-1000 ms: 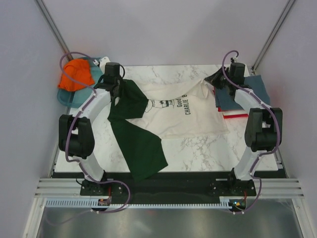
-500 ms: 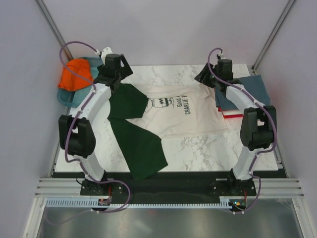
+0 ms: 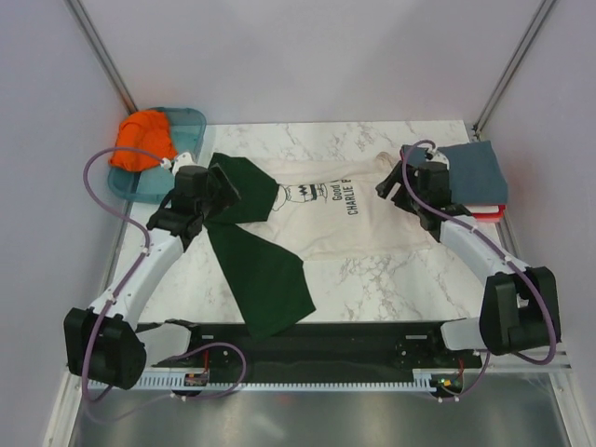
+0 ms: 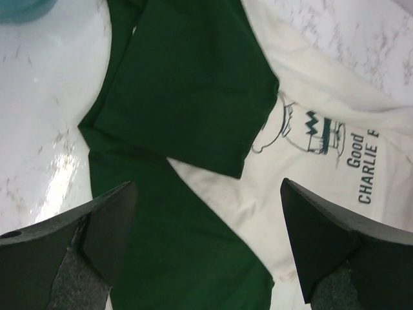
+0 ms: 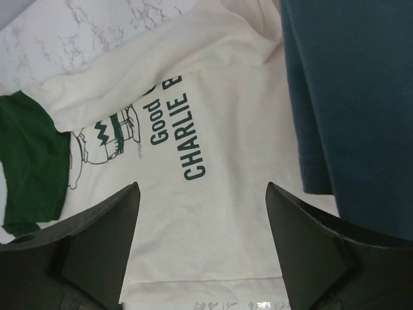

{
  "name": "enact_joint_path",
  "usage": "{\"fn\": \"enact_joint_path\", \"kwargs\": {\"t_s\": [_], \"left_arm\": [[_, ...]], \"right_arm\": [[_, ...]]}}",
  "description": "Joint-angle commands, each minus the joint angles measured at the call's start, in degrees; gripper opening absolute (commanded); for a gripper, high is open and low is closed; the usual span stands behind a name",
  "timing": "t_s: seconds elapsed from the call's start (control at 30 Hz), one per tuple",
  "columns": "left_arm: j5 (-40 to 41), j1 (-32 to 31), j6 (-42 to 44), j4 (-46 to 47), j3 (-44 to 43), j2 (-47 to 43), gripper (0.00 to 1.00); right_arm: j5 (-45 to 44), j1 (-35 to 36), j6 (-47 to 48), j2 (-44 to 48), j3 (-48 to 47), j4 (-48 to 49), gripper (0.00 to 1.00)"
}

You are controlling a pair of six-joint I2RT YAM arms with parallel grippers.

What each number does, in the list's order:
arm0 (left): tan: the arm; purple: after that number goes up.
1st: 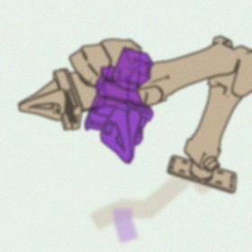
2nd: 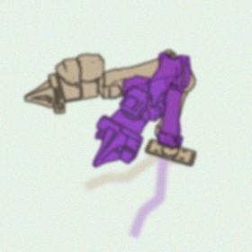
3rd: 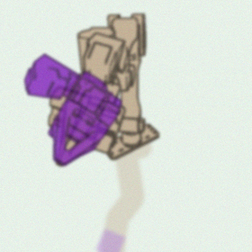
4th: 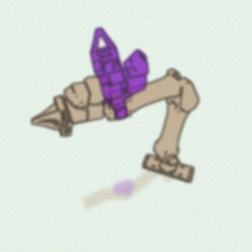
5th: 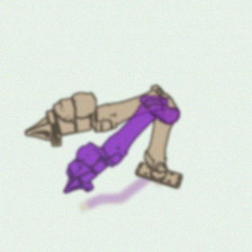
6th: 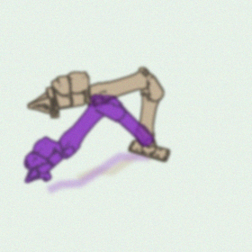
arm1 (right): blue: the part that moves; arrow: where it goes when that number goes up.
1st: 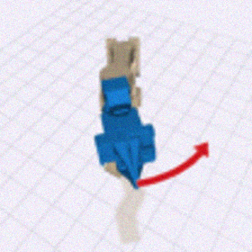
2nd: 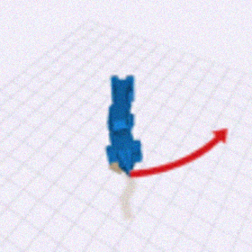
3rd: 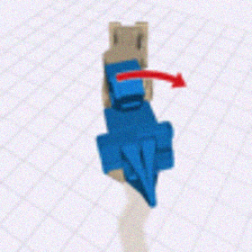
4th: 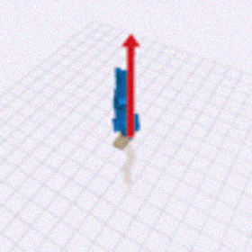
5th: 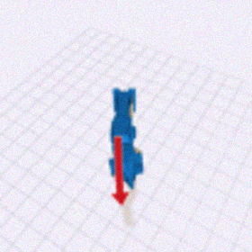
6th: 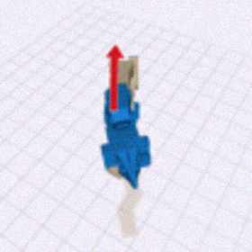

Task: Fold and stack the t-shirts
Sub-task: Flatten the tshirt out

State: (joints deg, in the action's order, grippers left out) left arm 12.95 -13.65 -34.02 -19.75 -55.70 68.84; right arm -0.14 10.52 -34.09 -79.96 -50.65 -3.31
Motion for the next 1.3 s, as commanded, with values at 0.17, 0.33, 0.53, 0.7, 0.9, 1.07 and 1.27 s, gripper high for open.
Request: {"fn": "enact_joint_path", "kwargs": {"t_s": [0.17, 0.33, 0.53, 0.7, 0.9, 1.07, 1.27], "left_arm": [[-4.9, -0.2, -12.9, -9.1, 5.0, -7.9, 1.00], [-5.3, -0.1, -9.0, -4.0, 12.3, -15.2, 1.00], [-4.4, -0.1, -9.4, -2.1, 16.9, -20.6, 1.00], [-10.8, 0.0, -11.3, -2.0, 17.6, -19.3, 1.00], [-15.2, -0.5, -12.2, -8.3, 17.3, -16.5, 0.98], [-14.8, -3.4, -13.3, -11.5, 18.5, -17.3, 0.94], [-16.1, -6.2, -15.3, -12.9, 19.8, -15.2, 0.91]], "right_arm": [[14.8, -11.9, -10.7, 3.8, 6.8, 4.4, 0.82], [16.5, -11.9, -9.3, 6.4, 8.6, 3.5, 0.73], [13.2, -11.9, -4.6, 14.3, 10.0, -0.5, 0.72], [9.6, -11.9, -7.2, 19.0, 11.3, -1.4, 0.59], [1.6, -11.9, -2.8, 24.7, 11.1, -12.6, 0.66], [0.5, -11.9, -3.8, 25.1, 14.8, -13.7, 0.68], [-5.5, -11.9, -5.7, 22.9, 18.6, -11.8, 0.61]]}}
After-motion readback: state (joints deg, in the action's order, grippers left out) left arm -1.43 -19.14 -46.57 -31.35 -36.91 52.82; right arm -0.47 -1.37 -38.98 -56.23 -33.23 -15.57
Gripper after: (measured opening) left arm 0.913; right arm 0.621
